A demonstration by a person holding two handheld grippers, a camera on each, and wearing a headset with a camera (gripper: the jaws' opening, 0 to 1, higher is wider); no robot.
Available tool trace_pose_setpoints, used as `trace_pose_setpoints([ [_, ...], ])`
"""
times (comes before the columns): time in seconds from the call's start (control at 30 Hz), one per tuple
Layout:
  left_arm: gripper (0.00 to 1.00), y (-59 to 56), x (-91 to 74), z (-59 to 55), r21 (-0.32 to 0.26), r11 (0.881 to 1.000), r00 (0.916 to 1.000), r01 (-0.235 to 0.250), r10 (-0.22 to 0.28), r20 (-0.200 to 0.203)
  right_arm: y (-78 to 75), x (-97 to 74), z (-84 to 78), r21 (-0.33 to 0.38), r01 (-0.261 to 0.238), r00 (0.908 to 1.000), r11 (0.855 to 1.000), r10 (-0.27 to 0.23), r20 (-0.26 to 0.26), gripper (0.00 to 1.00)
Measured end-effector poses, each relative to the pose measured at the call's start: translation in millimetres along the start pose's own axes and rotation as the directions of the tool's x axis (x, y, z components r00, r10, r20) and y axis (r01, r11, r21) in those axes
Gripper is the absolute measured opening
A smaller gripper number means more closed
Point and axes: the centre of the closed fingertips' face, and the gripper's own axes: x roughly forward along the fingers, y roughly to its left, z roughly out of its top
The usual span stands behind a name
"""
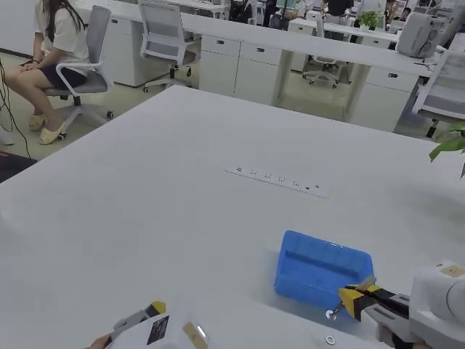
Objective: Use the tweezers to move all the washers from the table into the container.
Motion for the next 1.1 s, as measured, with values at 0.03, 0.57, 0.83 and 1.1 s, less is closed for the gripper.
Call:
trace_pose_setpoints([
  [0.03, 0.73, 0.2, 0.1, 0.0, 0.001, 1.000, 1.0000, -0.001, 0.001, 0.000, -0.1, 0.0, 0.6, -0.002, 0.001, 1.0000, 1.000, -0.001, 0.001, 0.02],
  [0.57, 0.72, 3.1, -1.4, 3.0, -0.011, 1.000, 0.9997, -0.014, 0.014, 0.019, -9.2, 2.5, 17.0, -0.012, 0.022, 0.9991, 1.000, -0.022, 0.037, 0.02],
  [0.83, 0.73, 1.1, -0.1, 0.6, -0.004, 1.000, 1.0000, -0.005, 0.005, 0.005, -19.4, 8.7, 25.9, -0.002, 0.037, 0.9977, 0.999, -0.036, 0.057, 0.02],
  [1.1, 0.74, -0.3, -0.3, 1.5, -0.008, 1.000, 0.9999, 0.000, 0.000, 0.010, -28.7, 15.5, 32.6, -0.006, 0.052, 0.9965, 0.999, -0.051, 0.066, 0.02],
])
